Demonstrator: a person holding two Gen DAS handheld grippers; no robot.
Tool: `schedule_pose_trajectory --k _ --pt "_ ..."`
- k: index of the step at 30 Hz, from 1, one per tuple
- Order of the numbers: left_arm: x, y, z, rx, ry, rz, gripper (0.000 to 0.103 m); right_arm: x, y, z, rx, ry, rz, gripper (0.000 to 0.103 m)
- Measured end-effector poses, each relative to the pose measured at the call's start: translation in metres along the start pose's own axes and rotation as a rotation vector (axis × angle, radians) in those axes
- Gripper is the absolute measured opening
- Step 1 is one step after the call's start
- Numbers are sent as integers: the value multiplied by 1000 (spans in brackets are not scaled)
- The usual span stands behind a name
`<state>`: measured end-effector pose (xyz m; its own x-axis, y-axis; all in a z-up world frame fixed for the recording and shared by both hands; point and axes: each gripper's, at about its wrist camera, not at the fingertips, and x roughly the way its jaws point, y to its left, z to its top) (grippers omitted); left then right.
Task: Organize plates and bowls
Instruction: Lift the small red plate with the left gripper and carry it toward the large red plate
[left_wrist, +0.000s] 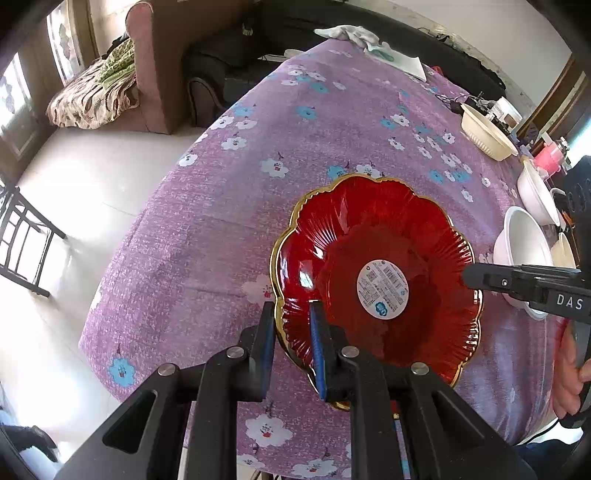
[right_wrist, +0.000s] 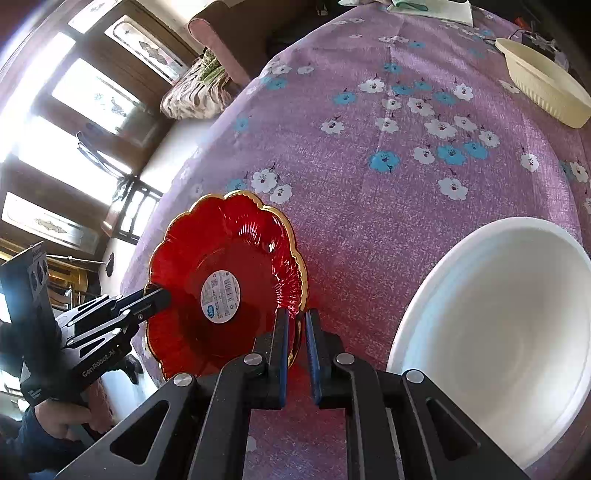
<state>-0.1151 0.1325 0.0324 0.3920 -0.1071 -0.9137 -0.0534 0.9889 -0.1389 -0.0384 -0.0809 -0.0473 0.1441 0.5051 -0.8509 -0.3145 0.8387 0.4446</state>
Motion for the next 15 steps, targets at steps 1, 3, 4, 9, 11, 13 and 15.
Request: schedule_pose_trajectory --k 1,3,4,9,11,13,15 --pt "1 -1 0 5 -2 0 16 0 0 -1 4 0 2 12" --pt "2 -3 2 33 -11 23 16 4 4 -3 6 10 2 12" --pt "3 -5 2 47 -15 34 16 6 6 -4 2 10 -4 12" --pt "-8 -7 6 63 -52 35 17 -1 10 -4 -7 -13 -27 11" --pt "-15 -10 9 72 -73 38 17 -9 11 -3 -11 -37 -28 11" --pt "-21 -11 12 84 -92 36 17 -20 15 -4 -13 -63 -25 11" --pt "-29 -16 15 97 -114 39 18 -29 17 -5 -14 -90 -27 11"
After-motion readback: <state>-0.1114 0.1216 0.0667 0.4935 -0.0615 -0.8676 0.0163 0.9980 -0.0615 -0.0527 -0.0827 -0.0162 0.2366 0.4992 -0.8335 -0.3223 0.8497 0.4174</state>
